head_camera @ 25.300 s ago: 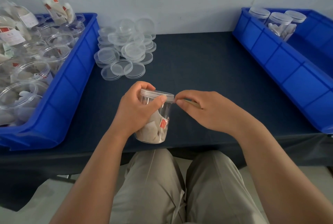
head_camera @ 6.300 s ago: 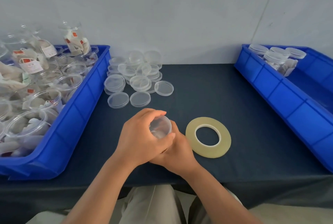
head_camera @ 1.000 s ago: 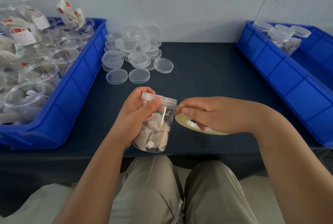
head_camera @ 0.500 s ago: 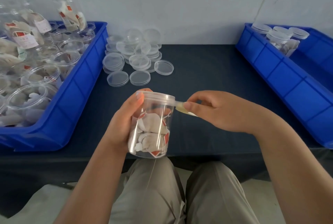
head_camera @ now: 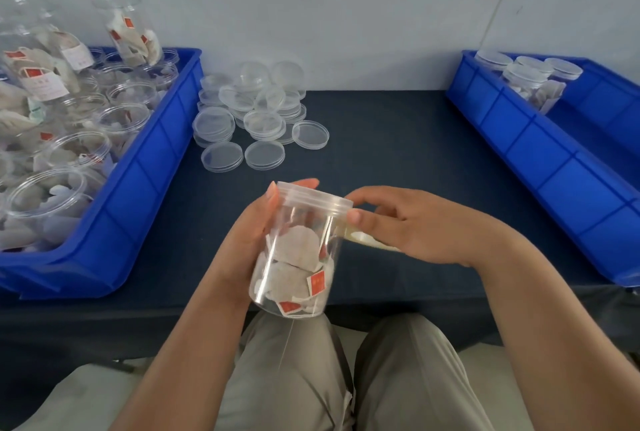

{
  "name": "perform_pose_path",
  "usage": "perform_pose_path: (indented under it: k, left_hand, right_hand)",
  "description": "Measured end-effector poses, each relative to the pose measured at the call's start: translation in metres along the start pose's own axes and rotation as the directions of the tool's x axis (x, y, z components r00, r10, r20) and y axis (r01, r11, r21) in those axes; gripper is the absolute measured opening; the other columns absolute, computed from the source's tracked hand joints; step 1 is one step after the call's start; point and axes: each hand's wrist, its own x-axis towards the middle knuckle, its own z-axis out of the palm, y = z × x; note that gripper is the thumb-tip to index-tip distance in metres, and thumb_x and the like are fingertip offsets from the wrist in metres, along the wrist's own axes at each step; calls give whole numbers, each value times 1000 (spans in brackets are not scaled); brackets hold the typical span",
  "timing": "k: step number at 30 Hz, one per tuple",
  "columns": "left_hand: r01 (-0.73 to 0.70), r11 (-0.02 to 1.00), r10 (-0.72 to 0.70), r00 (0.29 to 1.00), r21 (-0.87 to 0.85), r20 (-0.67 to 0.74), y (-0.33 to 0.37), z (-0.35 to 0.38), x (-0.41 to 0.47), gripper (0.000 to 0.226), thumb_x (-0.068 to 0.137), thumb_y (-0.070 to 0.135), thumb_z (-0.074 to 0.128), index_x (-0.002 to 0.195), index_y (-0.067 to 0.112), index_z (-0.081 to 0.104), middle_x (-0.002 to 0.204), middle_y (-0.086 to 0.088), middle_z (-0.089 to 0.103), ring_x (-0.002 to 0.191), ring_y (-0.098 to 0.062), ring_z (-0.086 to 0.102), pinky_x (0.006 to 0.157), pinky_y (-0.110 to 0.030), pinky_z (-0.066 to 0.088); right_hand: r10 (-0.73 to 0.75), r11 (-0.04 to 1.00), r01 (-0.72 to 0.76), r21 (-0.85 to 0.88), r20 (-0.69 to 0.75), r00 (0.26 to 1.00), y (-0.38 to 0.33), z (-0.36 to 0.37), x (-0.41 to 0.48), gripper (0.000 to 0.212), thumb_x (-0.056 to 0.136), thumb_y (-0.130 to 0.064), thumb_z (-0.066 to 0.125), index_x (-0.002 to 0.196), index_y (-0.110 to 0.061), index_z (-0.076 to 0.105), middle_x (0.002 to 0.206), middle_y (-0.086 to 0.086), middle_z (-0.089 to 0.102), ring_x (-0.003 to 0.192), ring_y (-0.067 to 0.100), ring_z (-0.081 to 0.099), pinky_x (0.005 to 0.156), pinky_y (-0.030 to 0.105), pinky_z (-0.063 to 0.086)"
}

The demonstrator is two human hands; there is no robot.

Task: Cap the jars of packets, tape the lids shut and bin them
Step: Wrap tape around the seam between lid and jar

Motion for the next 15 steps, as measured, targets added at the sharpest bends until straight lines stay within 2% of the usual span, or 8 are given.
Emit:
perform_pose_path:
  k: [2, 4, 5, 8, 10, 12, 13, 15]
  left_hand:
    - [-14, 995, 21, 997, 98, -76, 2, -1, 0, 68, 82, 76, 69, 132, 30, 72, 125, -9, 75, 114, -27, 73, 84, -35, 63]
    - [23, 970, 16, 988, 244, -157, 8, -1, -1, 46, 89, 75, 57, 107, 41, 81, 104, 1, 79, 97, -19, 75, 76, -27, 61]
    - [41, 949, 9, 987, 314, -159, 10, -2, -1, 44, 94, 74, 51, 104, 43, 81, 100, 4, 79, 92, -15, 75, 74, -25, 60]
    - [43, 886, 47, 982, 461, -182, 14, 1, 0, 47, 95, 78, 42, 115, 50, 75, 106, 9, 79, 97, -8, 77, 77, -22, 58]
    - [-28, 863, 151, 967, 505, -204, 12, 4, 1, 41, 100, 71, 41, 128, 57, 67, 120, 23, 74, 111, 3, 70, 78, -13, 57]
    - [-54, 825, 215, 951, 563, -223, 9, 12, 3, 38, 105, 68, 38, 136, 62, 58, 126, 35, 67, 117, 13, 63, 79, -4, 52]
    - [-49, 808, 215, 952, 587, -217, 6, 16, 2, 42, 102, 71, 39, 140, 62, 54, 127, 39, 64, 118, 16, 60, 79, -3, 51]
    - [-34, 755, 225, 952, 655, -209, 1, 22, -1, 66, 84, 81, 51, 146, 58, 45, 129, 39, 59, 118, 18, 56, 78, -2, 49]
  right_hand:
    - [-24, 1000, 24, 8, 9, 1000, 0, 2, -1, 54, 83, -92, 37, 127, -65, 53, 102, -43, 62, 97, -17, 58, 78, 19, 42]
    - [-34, 999, 33, -13, -1, 999, 2, 5, -2, 56, 83, -93, 36, 128, -64, 53, 105, -43, 61, 99, -16, 59, 77, 18, 42]
    - [-30, 999, 29, -20, -9, 1000, 4, 6, -3, 57, 82, -95, 35, 125, -64, 54, 105, -40, 62, 98, -13, 60, 76, 19, 43]
    - [-24, 999, 20, -51, -83, 996, 9, 12, -3, 55, 84, -96, 34, 125, -63, 53, 106, -40, 61, 97, -12, 60, 77, 22, 46]
    - [-14, 997, 3, -73, -144, 990, 10, 17, -2, 54, 84, -95, 32, 124, -64, 52, 101, -43, 60, 95, -15, 58, 74, 22, 46]
    - [4, 996, -21, -89, -188, 982, 10, 21, -2, 56, 81, -97, 30, 122, -65, 51, 95, -33, 65, 90, -9, 61, 72, 25, 51]
    - [11, 995, -31, -90, -207, 978, 10, 23, -1, 57, 81, -98, 30, 121, -65, 52, 92, -27, 67, 87, -6, 63, 73, 27, 53]
    - [23, 995, -45, -85, -243, 970, 9, 27, -1, 57, 84, -96, 28, 122, -62, 54, 90, -29, 67, 85, -6, 63, 73, 29, 53]
